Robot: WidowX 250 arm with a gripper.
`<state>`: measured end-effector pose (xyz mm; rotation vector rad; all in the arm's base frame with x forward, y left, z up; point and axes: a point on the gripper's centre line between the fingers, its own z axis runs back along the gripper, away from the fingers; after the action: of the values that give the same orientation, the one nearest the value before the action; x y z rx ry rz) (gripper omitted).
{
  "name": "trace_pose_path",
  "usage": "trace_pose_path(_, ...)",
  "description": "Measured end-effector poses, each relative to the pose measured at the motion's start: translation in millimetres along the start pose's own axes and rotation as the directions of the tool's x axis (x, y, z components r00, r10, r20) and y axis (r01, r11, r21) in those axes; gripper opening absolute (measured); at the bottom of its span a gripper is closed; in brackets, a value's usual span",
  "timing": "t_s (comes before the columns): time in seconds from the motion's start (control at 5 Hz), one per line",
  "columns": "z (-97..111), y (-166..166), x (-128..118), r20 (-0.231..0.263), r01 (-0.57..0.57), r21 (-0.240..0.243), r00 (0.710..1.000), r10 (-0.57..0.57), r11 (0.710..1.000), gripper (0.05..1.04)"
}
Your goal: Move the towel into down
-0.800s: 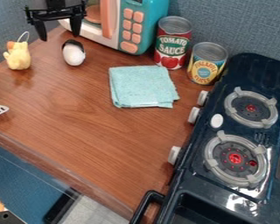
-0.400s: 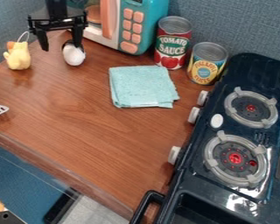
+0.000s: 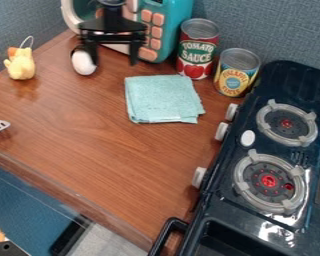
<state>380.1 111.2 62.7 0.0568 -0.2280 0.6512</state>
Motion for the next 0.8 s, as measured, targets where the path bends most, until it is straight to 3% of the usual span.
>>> trace_pose_path(0.4,-2.2,-48.8,-25.5,-0.011,0.17,-0.043,0.985,-0.171,0.984,0.999)
trace_pose_path(0.8,-33.6,-59.0,-40.5,-0.021,0.228,-0.005,0.973,-0.228,0.974,0.999)
